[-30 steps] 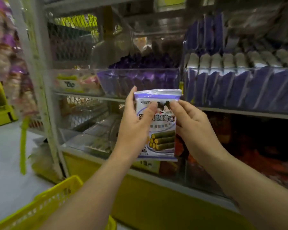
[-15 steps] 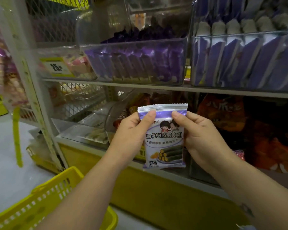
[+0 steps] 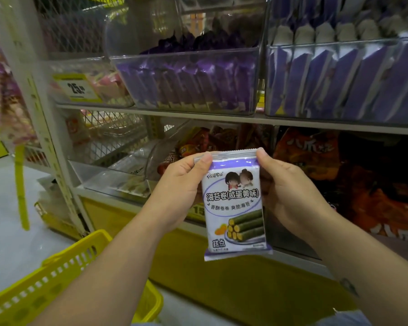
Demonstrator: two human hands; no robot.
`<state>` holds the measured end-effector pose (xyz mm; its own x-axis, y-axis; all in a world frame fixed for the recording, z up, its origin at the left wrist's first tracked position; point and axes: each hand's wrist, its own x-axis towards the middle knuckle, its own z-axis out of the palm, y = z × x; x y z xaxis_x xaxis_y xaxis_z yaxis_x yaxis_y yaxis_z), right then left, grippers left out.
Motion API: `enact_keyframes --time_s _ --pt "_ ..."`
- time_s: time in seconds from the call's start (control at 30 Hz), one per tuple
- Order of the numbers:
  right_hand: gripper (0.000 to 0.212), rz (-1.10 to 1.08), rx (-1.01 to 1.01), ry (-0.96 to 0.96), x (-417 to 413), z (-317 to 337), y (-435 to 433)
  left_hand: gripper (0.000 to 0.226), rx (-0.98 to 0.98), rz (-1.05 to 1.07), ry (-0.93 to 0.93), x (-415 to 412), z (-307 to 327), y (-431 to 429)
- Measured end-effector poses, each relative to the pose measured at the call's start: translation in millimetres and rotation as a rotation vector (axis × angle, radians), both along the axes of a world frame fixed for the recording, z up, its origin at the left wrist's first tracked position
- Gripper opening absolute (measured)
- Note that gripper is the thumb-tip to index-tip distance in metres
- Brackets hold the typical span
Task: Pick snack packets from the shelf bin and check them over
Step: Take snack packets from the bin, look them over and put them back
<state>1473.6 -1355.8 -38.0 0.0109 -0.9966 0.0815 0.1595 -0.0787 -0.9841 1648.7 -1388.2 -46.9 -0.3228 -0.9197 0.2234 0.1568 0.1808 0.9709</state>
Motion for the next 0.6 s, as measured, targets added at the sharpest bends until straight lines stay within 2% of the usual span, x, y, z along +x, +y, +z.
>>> enact_keyframes --time_s 0.1,0.17,0.23,0.33,0.5,0.6 --pt "0.049 0.229 0.110 0.143 -6.8 1.2 1.7 0.032 0.071 0.067 0.052 4.7 2.1 -2.1" --pt "0.042 0.428 0.184 0.191 -8.7 0.9 6.2 0.029 0.151 0.123 0.093 7.9 5.0 -2.7" --pt "0.034 0.507 0.235 0.163 -8.5 0.5 8.7 0.030 0.214 0.144 0.104 11.1 6.1 -3.5" --pt "0.028 0.484 0.288 0.076 -6.4 0.5 9.5 0.038 0.297 0.078 0.064 15.9 5.7 -3.9" --pt "0.026 0.395 0.286 0.004 -5.1 1.2 7.6 0.045 0.387 -0.179 -0.040 25.0 0.7 1.4" --pt "0.028 0.376 0.259 -0.008 -2.6 2.3 8.0 0.037 0.338 -0.162 -0.029 22.6 -0.1 2.6"
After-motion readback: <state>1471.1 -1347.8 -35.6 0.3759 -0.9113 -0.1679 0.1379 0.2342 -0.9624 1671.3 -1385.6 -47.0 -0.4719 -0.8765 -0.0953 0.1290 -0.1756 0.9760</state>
